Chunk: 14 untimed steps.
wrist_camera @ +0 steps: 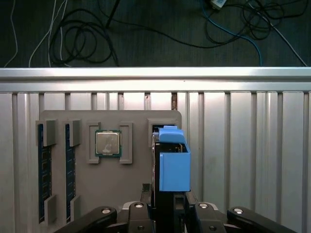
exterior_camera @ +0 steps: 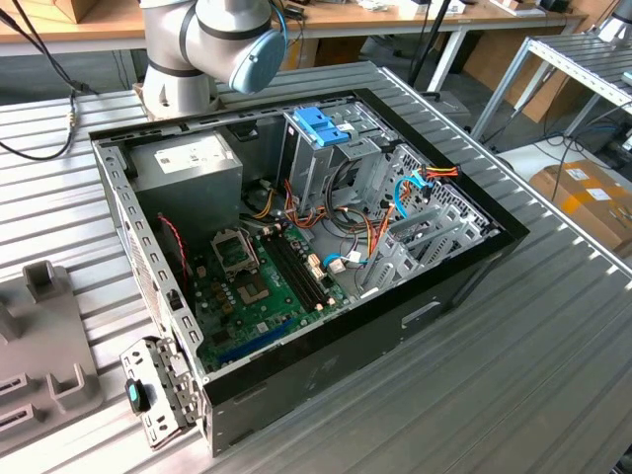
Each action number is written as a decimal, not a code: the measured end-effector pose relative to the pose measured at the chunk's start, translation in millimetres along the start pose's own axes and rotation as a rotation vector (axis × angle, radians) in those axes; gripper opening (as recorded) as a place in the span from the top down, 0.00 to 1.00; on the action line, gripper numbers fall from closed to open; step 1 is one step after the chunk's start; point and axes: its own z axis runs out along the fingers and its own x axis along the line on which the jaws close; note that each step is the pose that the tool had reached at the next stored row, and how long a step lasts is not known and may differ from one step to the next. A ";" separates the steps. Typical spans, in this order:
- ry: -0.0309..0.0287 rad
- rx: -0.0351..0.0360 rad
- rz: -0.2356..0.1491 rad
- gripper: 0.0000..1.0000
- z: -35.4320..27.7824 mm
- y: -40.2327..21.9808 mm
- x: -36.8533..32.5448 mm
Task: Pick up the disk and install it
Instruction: 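Pick up the disk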
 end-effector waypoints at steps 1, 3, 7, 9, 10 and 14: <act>0.0000 -0.0001 0.000 0.65 0.0 0.0 0.0; 0.0000 0.0000 0.000 0.65 0.0 0.0 0.0; 0.0000 0.0000 0.000 0.65 -4.6 -0.1 0.1; -0.0001 0.0003 0.000 0.65 -6.3 -0.1 0.2; -0.0002 0.0004 0.000 0.65 -6.4 -0.1 0.1; -0.0001 0.0001 0.000 0.65 -7.0 -0.1 0.2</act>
